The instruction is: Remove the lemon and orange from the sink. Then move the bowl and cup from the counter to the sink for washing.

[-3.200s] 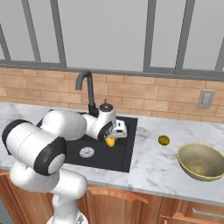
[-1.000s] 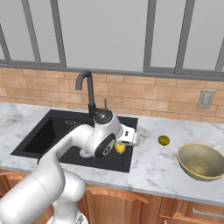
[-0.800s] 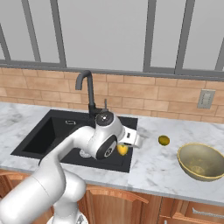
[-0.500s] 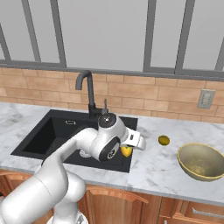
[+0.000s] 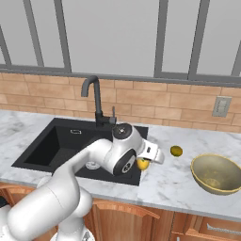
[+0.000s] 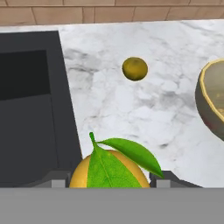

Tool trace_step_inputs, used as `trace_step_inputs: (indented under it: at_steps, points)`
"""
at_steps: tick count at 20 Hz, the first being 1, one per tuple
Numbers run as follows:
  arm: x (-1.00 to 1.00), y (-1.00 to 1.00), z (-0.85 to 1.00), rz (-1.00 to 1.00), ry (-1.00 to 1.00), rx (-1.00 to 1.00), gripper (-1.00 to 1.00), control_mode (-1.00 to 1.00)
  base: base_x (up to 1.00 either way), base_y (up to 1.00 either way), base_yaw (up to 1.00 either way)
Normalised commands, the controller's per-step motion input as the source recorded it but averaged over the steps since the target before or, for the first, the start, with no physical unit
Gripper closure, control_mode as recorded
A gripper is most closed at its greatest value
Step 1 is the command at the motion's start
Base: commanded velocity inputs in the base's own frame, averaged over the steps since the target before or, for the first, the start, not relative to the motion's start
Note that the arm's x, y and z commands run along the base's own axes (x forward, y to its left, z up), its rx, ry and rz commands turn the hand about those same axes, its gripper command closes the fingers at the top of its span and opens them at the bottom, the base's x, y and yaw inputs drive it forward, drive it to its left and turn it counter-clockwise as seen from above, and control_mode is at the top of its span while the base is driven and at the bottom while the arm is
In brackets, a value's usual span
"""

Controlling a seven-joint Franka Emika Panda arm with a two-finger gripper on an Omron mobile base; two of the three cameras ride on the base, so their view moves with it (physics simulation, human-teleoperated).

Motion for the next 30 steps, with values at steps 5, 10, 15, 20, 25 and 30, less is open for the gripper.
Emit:
trace_step_inputs:
  at_steps: [5,10,15,20,25,30]
  points:
    - [0.00,-0.21,-0.07,-0.03,0.00,0.00,1.00,-1.00,0.00,0.00,0.00]
    - [0.00,-0.18,-0.11,-0.02,0.00,0.00,1.00,-1.00,0.00,0.00,0.00]
    - [0.00,-0.14,-0.15,-0.02,0.00,0.00,1.00,-1.00,0.00,0.00,0.00]
    - [0.00,-0.10,-0.18,-0.03,0.00,0.00,1.00,-1.00,0.00,0.00,0.00]
    - [0.00,-0.08,-0.18,-0.02,0.00,0.00,1.00,-1.00,0.00,0.00,0.00]
    - [0.00,-0.10,-0.17,-0.02,0.00,0.00,1.00,-1.00,0.00,0.00,0.00]
